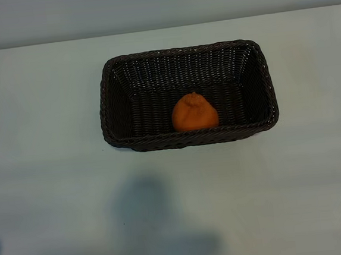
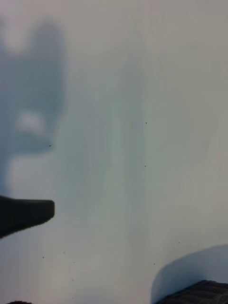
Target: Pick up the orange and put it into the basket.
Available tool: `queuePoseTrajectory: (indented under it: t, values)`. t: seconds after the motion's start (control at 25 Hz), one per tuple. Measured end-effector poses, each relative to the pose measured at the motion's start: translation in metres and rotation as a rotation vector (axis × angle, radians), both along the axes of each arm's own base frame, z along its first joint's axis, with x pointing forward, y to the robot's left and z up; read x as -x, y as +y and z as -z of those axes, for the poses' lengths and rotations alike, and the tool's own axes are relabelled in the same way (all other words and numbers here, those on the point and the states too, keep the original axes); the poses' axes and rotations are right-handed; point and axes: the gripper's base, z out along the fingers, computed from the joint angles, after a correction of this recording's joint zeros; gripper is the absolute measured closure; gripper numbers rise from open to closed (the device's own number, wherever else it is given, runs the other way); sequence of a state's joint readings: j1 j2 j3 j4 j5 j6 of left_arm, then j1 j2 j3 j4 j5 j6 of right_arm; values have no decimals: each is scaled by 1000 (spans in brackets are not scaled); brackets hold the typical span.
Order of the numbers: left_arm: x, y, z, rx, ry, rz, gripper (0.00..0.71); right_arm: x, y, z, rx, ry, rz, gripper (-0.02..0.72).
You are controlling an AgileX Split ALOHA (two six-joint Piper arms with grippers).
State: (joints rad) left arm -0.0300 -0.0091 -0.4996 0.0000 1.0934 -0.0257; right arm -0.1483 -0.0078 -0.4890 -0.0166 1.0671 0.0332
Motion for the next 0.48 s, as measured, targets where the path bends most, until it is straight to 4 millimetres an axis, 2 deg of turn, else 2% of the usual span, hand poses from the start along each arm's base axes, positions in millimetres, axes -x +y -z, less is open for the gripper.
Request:
queuePoseTrajectory:
  t: [0.48]
  values:
    - [0,0,0,0,0,1,264,0,1,0,24,4,-29,165]
